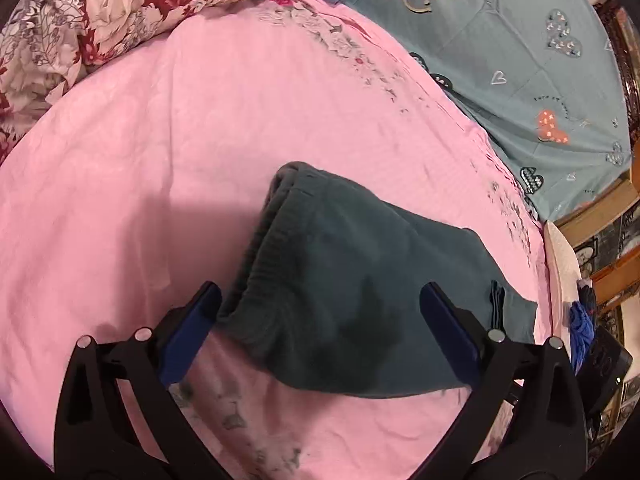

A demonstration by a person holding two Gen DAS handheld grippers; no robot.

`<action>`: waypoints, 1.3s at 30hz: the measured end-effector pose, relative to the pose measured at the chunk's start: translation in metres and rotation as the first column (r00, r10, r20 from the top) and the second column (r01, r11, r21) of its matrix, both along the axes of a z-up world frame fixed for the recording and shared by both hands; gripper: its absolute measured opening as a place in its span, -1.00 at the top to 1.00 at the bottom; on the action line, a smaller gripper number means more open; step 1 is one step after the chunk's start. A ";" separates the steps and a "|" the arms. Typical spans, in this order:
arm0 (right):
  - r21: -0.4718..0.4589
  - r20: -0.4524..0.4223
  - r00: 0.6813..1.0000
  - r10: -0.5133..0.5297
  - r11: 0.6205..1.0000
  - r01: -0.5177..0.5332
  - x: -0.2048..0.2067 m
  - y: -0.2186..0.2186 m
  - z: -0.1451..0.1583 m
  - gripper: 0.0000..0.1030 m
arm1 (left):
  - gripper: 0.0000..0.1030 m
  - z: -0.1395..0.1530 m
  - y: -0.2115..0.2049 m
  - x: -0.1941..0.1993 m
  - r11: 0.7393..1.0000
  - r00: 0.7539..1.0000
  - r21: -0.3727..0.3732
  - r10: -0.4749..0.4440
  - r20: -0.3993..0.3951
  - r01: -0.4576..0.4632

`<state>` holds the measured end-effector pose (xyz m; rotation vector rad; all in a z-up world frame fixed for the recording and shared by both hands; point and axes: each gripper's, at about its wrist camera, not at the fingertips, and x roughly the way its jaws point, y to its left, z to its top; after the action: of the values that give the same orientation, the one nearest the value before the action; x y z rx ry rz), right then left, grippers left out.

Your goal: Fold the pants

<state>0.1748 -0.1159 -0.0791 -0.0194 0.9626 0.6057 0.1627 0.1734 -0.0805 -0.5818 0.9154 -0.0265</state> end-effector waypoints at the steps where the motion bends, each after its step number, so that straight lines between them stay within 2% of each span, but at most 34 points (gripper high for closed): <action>1: 0.007 -0.016 1.000 -0.010 1.000 0.010 0.001 -0.003 -0.006 -0.02 | -0.94 0.000 -0.003 -0.001 1.000 1.000 0.025 -0.009 -0.002 0.009; 4: 0.025 -0.013 1.000 -0.018 1.000 0.018 -0.001 -0.006 -0.012 -0.01 | -0.86 0.002 -0.016 0.002 0.998 1.000 0.059 -0.030 -0.005 0.031; 5: 0.018 -0.006 1.000 -0.015 1.000 0.015 -0.002 -0.004 -0.011 0.01 | -0.53 0.002 -0.019 0.002 0.998 0.999 0.051 -0.032 -0.001 0.032; 6: 0.007 0.006 1.000 -0.013 1.000 0.013 -0.003 -0.004 -0.010 0.01 | 0.29 0.001 -0.021 0.004 0.999 0.999 0.023 -0.049 -0.007 0.049; 7: 0.004 0.016 1.000 -0.011 1.000 0.011 -0.004 -0.003 -0.009 0.02 | 0.48 -0.004 -0.023 0.007 0.997 0.997 -0.026 -0.077 -0.023 0.076; 8: 0.005 0.023 1.000 -0.011 1.000 0.010 -0.005 -0.003 -0.008 0.04 | 0.47 -0.006 -0.024 0.007 0.996 0.996 -0.049 -0.082 -0.027 0.081; 9: 0.012 0.035 0.999 -0.013 1.000 0.013 -0.006 -0.004 -0.005 0.16 | 0.47 -0.004 -0.028 0.006 0.997 0.997 -0.025 -0.077 -0.019 0.076; 10: 0.020 0.044 0.999 -0.015 1.000 0.014 -0.006 -0.005 -0.003 0.18 | 0.47 -0.003 -0.030 0.004 0.997 0.997 -0.015 -0.078 -0.015 0.078; 14: 0.008 0.048 0.999 -0.007 1.000 0.006 -0.004 -0.003 -0.001 0.18 | 0.48 0.007 -0.034 -0.001 0.997 0.997 -0.014 -0.072 0.026 0.073; 17: 0.036 0.035 0.999 -0.022 0.999 0.020 -0.004 -0.009 -0.001 0.18 | 0.48 0.022 -0.040 -0.006 0.997 0.995 0.001 -0.076 0.068 0.076; 21: 0.108 0.102 0.992 -0.074 0.992 0.063 -0.011 -0.033 0.021 0.18 | 0.48 0.046 -0.064 -0.007 0.990 0.984 0.051 -0.140 0.111 0.135; 25: 0.193 0.151 0.970 -0.192 0.968 0.162 -0.021 -0.082 0.042 0.18 | 0.49 0.077 -0.118 -0.002 0.963 0.951 0.119 -0.260 0.165 0.243; 27: 0.225 0.157 0.953 -0.260 0.949 0.221 -0.027 -0.113 0.048 0.18 | 0.49 0.088 -0.152 0.005 0.941 0.927 0.140 -0.330 0.177 0.308; 29: 0.248 0.159 0.933 -0.323 0.928 0.279 -0.032 -0.143 0.051 0.18 | 0.49 0.098 -0.197 0.013 0.906 0.892 0.180 -0.412 0.184 0.382; 33: 0.256 0.160 0.878 -0.451 0.878 0.404 -0.043 -0.203 0.051 0.18 | 0.49 0.104 -0.299 0.021 0.805 0.788 0.235 -0.587 0.183 0.545; 35: 0.245 0.125 0.855 -0.504 0.850 0.466 -0.044 -0.231 0.042 0.17 | 0.43 0.088 -0.351 0.021 0.732 0.724 0.230 -0.676 0.136 0.641; 36: 0.233 0.103 0.850 -0.517 0.843 0.485 -0.043 -0.241 0.036 0.17 | 0.24 0.072 -0.378 0.022 0.689 0.688 0.220 -0.720 0.096 0.691; 37: 0.229 0.079 0.844 -0.530 0.834 0.503 -0.043 -0.250 0.030 0.15 | 0.09 0.057 -0.394 0.024 0.658 0.662 0.214 -0.747 0.059 0.722; 38: 0.237 0.048 0.843 -0.535 0.826 0.511 -0.042 -0.259 0.023 0.11 | -0.09 0.041 -0.406 0.029 0.638 0.649 0.209 -0.760 0.020 0.741; 39: 0.250 0.027 0.846 -0.533 0.823 0.511 -0.045 -0.267 0.020 0.07 | -0.04 0.028 -0.409 0.034 0.646 0.661 0.198 -0.750 -0.011 0.737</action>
<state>0.1297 -0.3833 -0.0595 0.4161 0.7503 0.1983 0.1965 -0.2352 -0.0522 0.0161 1.0224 -0.7095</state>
